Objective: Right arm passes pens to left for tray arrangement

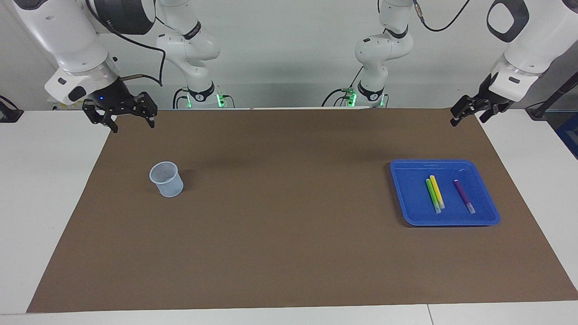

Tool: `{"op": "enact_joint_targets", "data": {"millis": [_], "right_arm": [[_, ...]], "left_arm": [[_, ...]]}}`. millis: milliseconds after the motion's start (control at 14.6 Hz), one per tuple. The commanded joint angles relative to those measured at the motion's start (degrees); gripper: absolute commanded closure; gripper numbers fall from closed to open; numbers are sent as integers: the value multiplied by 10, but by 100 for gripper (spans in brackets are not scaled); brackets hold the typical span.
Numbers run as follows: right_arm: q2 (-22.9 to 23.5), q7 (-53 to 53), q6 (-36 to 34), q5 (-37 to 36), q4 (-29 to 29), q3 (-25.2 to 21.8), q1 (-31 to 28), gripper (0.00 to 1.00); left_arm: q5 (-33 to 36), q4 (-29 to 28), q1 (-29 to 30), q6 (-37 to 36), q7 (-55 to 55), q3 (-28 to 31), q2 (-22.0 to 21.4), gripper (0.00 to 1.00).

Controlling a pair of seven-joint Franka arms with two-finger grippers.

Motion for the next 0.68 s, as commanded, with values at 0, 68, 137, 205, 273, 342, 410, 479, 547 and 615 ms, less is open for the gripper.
{"op": "enact_joint_targets", "data": {"millis": [0, 68, 137, 205, 273, 342, 410, 479, 547, 615], "right_arm": [[7, 13, -18, -6, 16, 9, -11, 0], [8, 14, -22, -5, 16, 18, -15, 0], [9, 14, -24, -4, 16, 23, -19, 0], [9, 22, -25, -5, 16, 25, -19, 0], [9, 28, -25, -5, 16, 26, -18, 0], [9, 28, -25, -5, 16, 26, -18, 0], [8, 28, -24, -5, 16, 25, -16, 0], [7, 28, -24, -5, 16, 25, -16, 0], [5, 28, -24, -5, 16, 24, -16, 0], [4, 28, -24, -4, 16, 24, -15, 0]], "left_arm": [[7, 87, -38, -70, -7, 19, 44, 0], [5, 102, -54, -81, -7, 35, 53, 0], [3, 98, -67, -68, -6, 46, 50, 0], [1, 81, -65, -37, -6, 47, 41, 0], [0, 39, -66, -15, -6, 47, 22, 0], [0, 16, -69, -4, -7, 50, 13, 0], [0, 14, -72, -2, -8, 57, 11, 0], [-1, 15, -88, 1, -8, 68, 11, 0], [0, 6, -98, 7, -6, 87, 8, 0], [0, -5, -104, 4, -7, 94, 1, 0]]}}
